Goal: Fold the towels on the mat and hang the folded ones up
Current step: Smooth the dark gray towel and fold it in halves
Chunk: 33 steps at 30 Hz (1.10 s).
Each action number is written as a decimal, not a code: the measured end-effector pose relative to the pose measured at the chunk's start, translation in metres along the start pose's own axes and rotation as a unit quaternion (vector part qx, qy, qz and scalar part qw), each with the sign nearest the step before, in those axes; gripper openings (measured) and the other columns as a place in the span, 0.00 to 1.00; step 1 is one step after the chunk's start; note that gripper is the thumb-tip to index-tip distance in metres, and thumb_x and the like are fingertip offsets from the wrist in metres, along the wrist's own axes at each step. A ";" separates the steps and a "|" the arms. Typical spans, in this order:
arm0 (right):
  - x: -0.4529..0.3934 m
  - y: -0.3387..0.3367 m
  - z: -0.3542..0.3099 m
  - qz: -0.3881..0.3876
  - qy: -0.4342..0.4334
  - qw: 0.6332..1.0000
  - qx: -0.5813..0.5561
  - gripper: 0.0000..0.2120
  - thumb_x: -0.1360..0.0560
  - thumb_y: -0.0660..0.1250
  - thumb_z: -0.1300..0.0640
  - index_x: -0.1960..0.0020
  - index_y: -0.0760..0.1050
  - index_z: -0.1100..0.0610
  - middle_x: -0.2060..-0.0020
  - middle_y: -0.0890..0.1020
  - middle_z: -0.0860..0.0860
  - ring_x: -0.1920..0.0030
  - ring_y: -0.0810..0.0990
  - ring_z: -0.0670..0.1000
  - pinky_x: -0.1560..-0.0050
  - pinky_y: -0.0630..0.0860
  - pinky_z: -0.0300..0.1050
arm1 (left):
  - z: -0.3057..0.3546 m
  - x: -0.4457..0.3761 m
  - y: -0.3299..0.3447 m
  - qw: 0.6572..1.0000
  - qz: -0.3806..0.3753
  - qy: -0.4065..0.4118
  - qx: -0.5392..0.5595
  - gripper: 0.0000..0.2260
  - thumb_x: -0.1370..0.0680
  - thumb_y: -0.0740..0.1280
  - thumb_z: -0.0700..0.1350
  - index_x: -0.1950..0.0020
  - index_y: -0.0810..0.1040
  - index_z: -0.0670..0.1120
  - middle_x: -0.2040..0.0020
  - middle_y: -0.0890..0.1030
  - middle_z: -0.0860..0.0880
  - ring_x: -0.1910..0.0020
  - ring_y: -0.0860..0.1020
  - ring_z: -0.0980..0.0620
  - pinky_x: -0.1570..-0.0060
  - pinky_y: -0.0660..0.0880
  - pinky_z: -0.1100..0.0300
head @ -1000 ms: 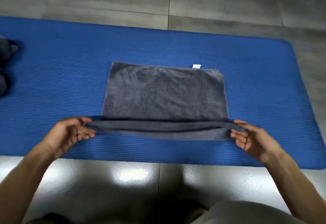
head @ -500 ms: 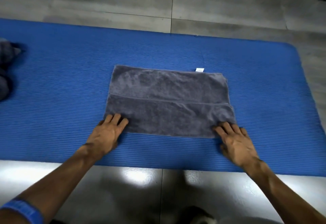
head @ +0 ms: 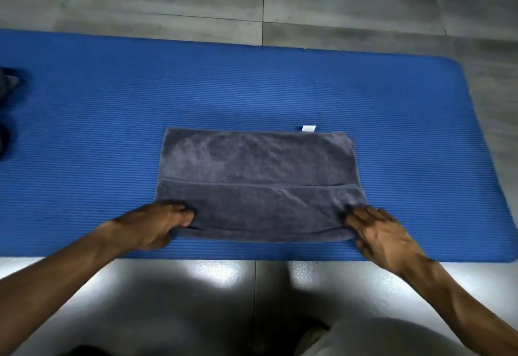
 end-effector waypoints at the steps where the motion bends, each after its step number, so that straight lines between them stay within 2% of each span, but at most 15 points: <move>1: 0.010 0.007 -0.004 -0.031 -0.013 0.999 -0.009 0.25 0.43 0.75 0.53 0.47 0.76 0.51 0.50 0.81 0.50 0.53 0.83 0.53 0.54 0.80 0.49 | 0.003 0.007 0.009 0.999 -0.009 0.012 0.032 0.15 0.33 0.62 0.42 0.51 0.67 0.59 0.52 0.71 0.59 0.52 0.74 0.56 0.52 0.74 0.57; 2: 0.018 0.010 -0.006 -0.053 -0.020 0.998 -0.023 0.28 0.45 0.77 0.52 0.45 0.76 0.49 0.48 0.81 0.48 0.51 0.83 0.52 0.53 0.81 0.49 | 0.002 0.014 0.019 0.999 -0.020 0.009 0.044 0.15 0.33 0.61 0.43 0.52 0.67 0.60 0.52 0.71 0.60 0.53 0.74 0.58 0.53 0.74 0.58; 4: 0.025 0.004 -0.004 -0.032 -0.031 0.998 -0.045 0.27 0.42 0.74 0.50 0.43 0.77 0.48 0.45 0.81 0.46 0.47 0.82 0.51 0.49 0.80 0.49 | -0.002 0.020 0.024 0.999 -0.016 0.008 0.040 0.13 0.32 0.60 0.51 0.49 0.71 0.61 0.51 0.72 0.63 0.52 0.73 0.63 0.52 0.74 0.61; 7: 0.006 -0.017 0.006 0.017 -0.005 0.997 -0.074 0.22 0.33 0.63 0.49 0.39 0.73 0.49 0.43 0.81 0.48 0.46 0.81 0.53 0.48 0.79 0.51 | -0.016 0.017 -0.007 0.995 0.075 -0.024 0.057 0.11 0.30 0.63 0.54 0.48 0.74 0.61 0.52 0.76 0.64 0.54 0.76 0.63 0.52 0.75 0.62; 10: -0.022 -0.015 0.020 -0.007 0.052 0.995 -0.085 0.24 0.28 0.63 0.51 0.32 0.69 0.50 0.34 0.76 0.51 0.38 0.76 0.55 0.41 0.73 0.53 | -0.035 0.009 -0.039 0.978 0.198 -0.050 0.049 0.17 0.28 0.70 0.45 0.40 0.79 0.54 0.42 0.79 0.54 0.45 0.77 0.52 0.42 0.73 0.58; 13: -0.040 0.008 0.035 -0.118 0.100 0.981 -0.120 0.30 0.27 0.68 0.52 0.26 0.65 0.50 0.31 0.73 0.50 0.33 0.72 0.55 0.34 0.65 0.51 | -0.052 -0.003 -0.041 0.976 0.196 -0.082 0.037 0.25 0.29 0.74 0.45 0.33 0.76 0.46 0.35 0.75 0.46 0.38 0.74 0.43 0.36 0.70 0.49; 15: -0.047 0.012 0.041 -0.134 0.105 0.976 -0.133 0.23 0.25 0.68 0.49 0.32 0.71 0.49 0.36 0.76 0.49 0.37 0.73 0.54 0.35 0.65 0.49 | -0.055 -0.007 -0.042 0.977 0.182 -0.100 0.055 0.21 0.30 0.76 0.45 0.38 0.79 0.47 0.41 0.78 0.47 0.43 0.76 0.44 0.39 0.72 0.50; 17: -0.051 0.005 0.047 -0.100 0.110 0.969 -0.195 0.10 0.26 0.70 0.49 0.45 0.77 0.48 0.48 0.80 0.46 0.46 0.78 0.52 0.42 0.69 0.46 | -0.055 -0.005 -0.048 0.972 0.200 -0.098 0.068 0.10 0.31 0.76 0.43 0.55 0.80 0.54 0.56 0.79 0.52 0.56 0.76 0.50 0.49 0.75 0.52; 18: -0.049 0.003 0.050 -0.093 0.118 0.957 -0.247 0.05 0.26 0.71 0.51 0.52 0.77 0.46 0.55 0.80 0.44 0.51 0.79 0.49 0.48 0.71 0.45 | -0.058 -0.002 -0.050 0.968 0.212 -0.101 0.089 0.13 0.31 0.77 0.42 0.61 0.76 0.58 0.61 0.77 0.55 0.61 0.75 0.54 0.56 0.75 0.54; 19: -0.046 0.003 0.053 -0.093 0.135 0.940 -0.299 0.05 0.26 0.72 0.53 0.56 0.76 0.46 0.60 0.80 0.43 0.57 0.79 0.47 0.54 0.73 0.45 | -0.060 0.000 -0.051 0.964 0.218 -0.096 0.114 0.15 0.31 0.77 0.42 0.65 0.74 0.59 0.66 0.77 0.56 0.65 0.75 0.57 0.61 0.73 0.57; 21: -0.035 0.007 0.060 -0.102 0.175 0.900 -0.386 0.09 0.26 0.73 0.58 0.59 0.76 0.46 0.65 0.81 0.47 0.63 0.79 0.47 0.60 0.75 0.47 | -0.062 0.009 -0.050 0.957 0.215 -0.086 0.173 0.14 0.29 0.75 0.41 0.64 0.76 0.58 0.66 0.79 0.59 0.66 0.76 0.61 0.63 0.72 0.63; 24: -0.025 0.011 0.062 -0.130 0.209 0.837 -0.488 0.08 0.28 0.74 0.64 0.59 0.80 0.51 0.65 0.82 0.55 0.63 0.78 0.48 0.60 0.75 0.44 | -0.064 0.020 -0.042 0.939 0.191 -0.105 0.267 0.11 0.29 0.74 0.34 0.59 0.81 0.51 0.64 0.82 0.61 0.67 0.77 0.67 0.63 0.70 0.74; 27: -0.026 0.001 0.067 -0.161 0.206 0.787 -0.559 0.03 0.29 0.74 0.64 0.57 0.81 0.59 0.64 0.83 0.56 0.62 0.79 0.46 0.60 0.73 0.36 | -0.071 0.030 -0.051 0.911 0.205 -0.124 0.337 0.10 0.29 0.73 0.33 0.58 0.83 0.48 0.64 0.84 0.57 0.67 0.78 0.66 0.64 0.72 0.75; 30: -0.042 -0.027 0.083 -0.143 0.198 0.760 -0.602 0.06 0.33 0.75 0.58 0.58 0.81 0.58 0.64 0.82 0.56 0.62 0.79 0.46 0.60 0.74 0.33 | -0.084 0.031 -0.077 0.892 0.235 -0.128 0.364 0.10 0.28 0.72 0.33 0.60 0.85 0.48 0.64 0.85 0.54 0.67 0.78 0.63 0.64 0.72 0.74; 33: -0.074 -0.040 0.099 -0.130 0.207 0.765 -0.596 0.07 0.35 0.75 0.54 0.59 0.81 0.54 0.64 0.82 0.53 0.61 0.79 0.46 0.57 0.75 0.34 | -0.093 0.020 -0.111 0.890 0.274 -0.143 0.336 0.10 0.27 0.71 0.32 0.59 0.83 0.47 0.67 0.83 0.55 0.68 0.77 0.65 0.64 0.71 0.77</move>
Point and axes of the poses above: each hand's wrist, its own x-axis away from the middle knuckle, its own y-axis out of the palm, z = x × y, the point moved 9 cm from there along -x, towards the middle knuckle
